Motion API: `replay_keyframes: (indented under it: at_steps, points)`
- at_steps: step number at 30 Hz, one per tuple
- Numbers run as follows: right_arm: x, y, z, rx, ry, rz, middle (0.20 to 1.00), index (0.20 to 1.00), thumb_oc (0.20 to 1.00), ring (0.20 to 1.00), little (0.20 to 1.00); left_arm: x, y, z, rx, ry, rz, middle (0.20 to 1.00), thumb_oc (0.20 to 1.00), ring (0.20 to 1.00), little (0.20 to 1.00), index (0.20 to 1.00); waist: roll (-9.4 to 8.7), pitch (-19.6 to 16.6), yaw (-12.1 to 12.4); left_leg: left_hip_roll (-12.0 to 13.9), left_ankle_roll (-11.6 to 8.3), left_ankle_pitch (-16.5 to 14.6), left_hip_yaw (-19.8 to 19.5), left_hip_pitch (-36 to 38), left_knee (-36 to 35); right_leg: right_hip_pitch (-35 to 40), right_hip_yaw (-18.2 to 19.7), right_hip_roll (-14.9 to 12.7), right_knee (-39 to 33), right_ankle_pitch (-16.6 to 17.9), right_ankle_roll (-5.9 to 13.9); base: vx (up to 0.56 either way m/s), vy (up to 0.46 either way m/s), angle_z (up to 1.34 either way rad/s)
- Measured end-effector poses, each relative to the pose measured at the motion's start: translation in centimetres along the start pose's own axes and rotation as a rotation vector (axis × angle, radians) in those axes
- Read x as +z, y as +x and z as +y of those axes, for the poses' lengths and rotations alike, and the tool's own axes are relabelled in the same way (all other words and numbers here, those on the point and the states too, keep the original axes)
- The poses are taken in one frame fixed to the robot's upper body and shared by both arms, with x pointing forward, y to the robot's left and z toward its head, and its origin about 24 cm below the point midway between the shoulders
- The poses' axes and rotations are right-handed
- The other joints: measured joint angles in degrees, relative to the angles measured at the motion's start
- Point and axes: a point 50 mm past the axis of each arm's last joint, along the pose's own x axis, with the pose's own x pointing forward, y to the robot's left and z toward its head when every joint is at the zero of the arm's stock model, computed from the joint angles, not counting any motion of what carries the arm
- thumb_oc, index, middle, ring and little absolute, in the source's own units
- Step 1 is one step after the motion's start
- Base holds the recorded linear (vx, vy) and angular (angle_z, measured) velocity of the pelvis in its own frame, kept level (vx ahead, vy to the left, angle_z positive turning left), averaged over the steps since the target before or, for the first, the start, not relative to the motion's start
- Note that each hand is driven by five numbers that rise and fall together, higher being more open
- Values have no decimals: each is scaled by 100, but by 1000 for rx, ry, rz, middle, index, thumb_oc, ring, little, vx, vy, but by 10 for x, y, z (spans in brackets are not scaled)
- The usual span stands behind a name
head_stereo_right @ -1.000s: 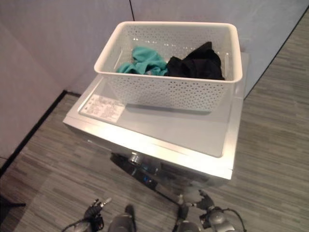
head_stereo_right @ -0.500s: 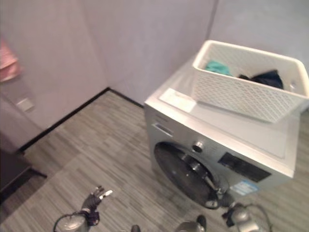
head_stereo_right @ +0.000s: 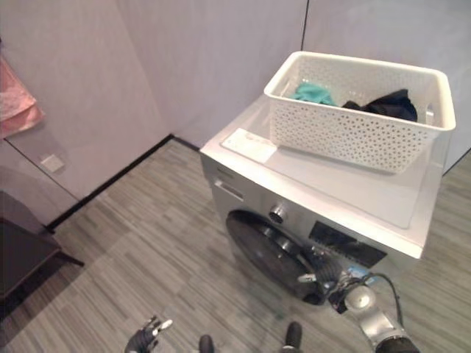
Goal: Grab the laundry basket,head to the washer,open it,put in the laundry and shut it.
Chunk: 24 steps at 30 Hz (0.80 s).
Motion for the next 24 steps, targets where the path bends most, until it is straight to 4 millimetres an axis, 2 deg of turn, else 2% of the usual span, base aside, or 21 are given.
replay_keyframes:
  at_steps: [2, 5, 7, 9, 10, 11, 12, 13, 14, 15, 16, 17, 19, 22, 23, 24]
  points:
    - [0, 0, 0, -3, 18, -1, 1000, 1000, 1000, 1000, 1000, 4, 2, -1, -3, 0, -12, 1000, 1000, 1000, 1000, 1000, 85, 74, 1, 21, 3, 2, -62, -79, 52, -5, -46, 29, 2, -2, -93, -60, -71, 16]
    - [3, -1, -1, -25, 39, -21, 1000, 1000, 1000, 1000, 1000, 22, 9, -8, -24, 5, -62, 1000, 1000, 1000, 1000, 1000, 152, 389, -62, 31, 6, 80, -308, -263, 131, 0, -256, 41, 42, -31, -144, -171, -37, 37]
    - [10, 2, -5, -34, 35, -42, 1000, 1000, 1000, 1000, 1000, 32, 12, -13, -40, 20, -91, 1000, 1000, 1000, 1000, 1000, 124, 602, -71, 25, -69, 149, -368, -371, 133, -80, -286, 31, 8, -22, -143, -335, 28, 17]
    - [21, 11, -9, -59, 40, -75, 1000, 1000, 1000, 1000, 1000, 52, 18, -22, -66, 40, -145, 1000, 1000, 1000, 1000, 1000, 61, 711, -80, -14, -117, 206, -582, -842, 374, -473, -278, -19, 146, 17, -173, -190, 46, 15]
    - [32, 16, -17, -82, 42, -103, 1000, 1000, 1000, 1000, 1000, 68, 23, -31, -93, 47, -191, 1000, 1000, 1000, 1000, 1000, 59, 864, -79, -35, -118, 205, -780, -1060, 428, -647, -297, -35, 142, 98, -252, -206, 106, 13]
    - [41, 20, -24, -109, 41, -134, 1000, 1000, 1000, 1000, 1000, 86, 24, -39, -121, 55, -252, 1000, 1000, 1000, 1000, 1000, -21, 1040, -129, -97, -119, 205, -854, -1161, 480, -748, -295, -108, 165, 163, -292, -187, 275, 0]
    - [49, 23, -25, -110, 31, -160, 1000, 1000, 1000, 1000, 1000, 101, 22, -45, -152, 77, -307, 1000, 1000, 1000, 1000, 1000, -146, 1219, -188, -180, -178, -19, -1039, -1225, 857, -772, -262, -264, 247, 218, -316, -112, 362, -23]
    - [54, 24, -27, -121, 38, -177, 1000, 1000, 1000, 1000, 1000, 118, 17, -59, -225, 133, -375, 1000, 1000, 1000, 1000, 1000, -254, 1371, -338, -342, -175, -775, -1186, -1478, 2163, -801, -112, -519, 286, 360, -271, -64, 561, -34]
    - [55, 24, -32, -138, 41, -181, 1000, 1000, 1000, 1000, 1000, 125, 13, -72, -286, 155, -414, 1000, 1000, 1000, 1000, 1000, -176, 1406, -463, -413, -163, -1150, -1228, -1431, 2637, -784, 36, -682, 343, 402, -158, -47, 497, -31]
    - [53, 22, -39, -177, 49, -175, 1000, 1000, 1000, 1000, 1000, 133, 7, -87, -363, 173, -455, 1000, 1000, 1000, 1000, 1000, -95, 1434, -720, -735, 88, -1491, -1184, -927, 2073, -746, 217, -959, 400, 538, 79, -91, 513, -21]
    - [56, 23, -44, -216, 71, -185, 1000, 1000, 1000, 1000, 1000, 139, 6, -89, -387, 173, -472, 1000, 1000, 1000, 1000, 1000, -241, 1527, -779, -1047, 319, -1309, -901, -731, 1899, -750, 429, -1418, 460, 706, 114, -108, 345, -27]
    - [53, 21, -47, -228, 74, -177, 1000, 1000, 1000, 1000, 1000, 140, 7, -88, -393, 174, -472, 1000, 1000, 1000, 1000, 1000, -292, 1541, -757, -1291, 511, -1387, -777, -665, 2016, -754, 544, -1611, 449, 926, 72, -95, 328, -31]
    - [45, 19, -45, -244, 86, -141, 1000, 1000, 1000, 1000, 1000, 137, 11, -75, -360, 172, -439, 1000, 1000, 1000, 1000, 1000, -295, 1530, -737, -1505, 778, -1573, -608, -733, 2379, -761, 532, -1821, 444, 1315, -103, -78, 261, -22]
    - [30, 17, -22, -223, 158, -93, 1000, 1000, 1000, 1000, 1000, 127, 18, -47, -268, 192, -363, 1000, 1000, 1000, 1000, 1000, -361, 1505, -749, -1567, 943, -1730, -677, -987, 2948, -908, 413, -1927, 885, 1603, -379, -138, 255, 22]
    - [25, 15, -11, -197, 166, -71, 1000, 1000, 1000, 1000, 1000, 121, 19, -40, -242, 177, -340, 1000, 1000, 1000, 1000, 1000, -349, 1492, -664, -1499, 935, -1722, -749, -943, 2944, -1012, 369, -1893, 1065, 1304, -157, -105, 195, 18]
    - [23, 15, 1, -147, 162, -65, 1000, 1000, 1000, 1000, 1000, 108, 17, -33, -223, 166, -308, 1000, 1000, 1000, 1000, 1000, -333, 1435, -585, -1412, 1003, -1602, -764, -1030, 2882, -941, 175, -1636, 1310, 636, -109, -105, 197, 16]
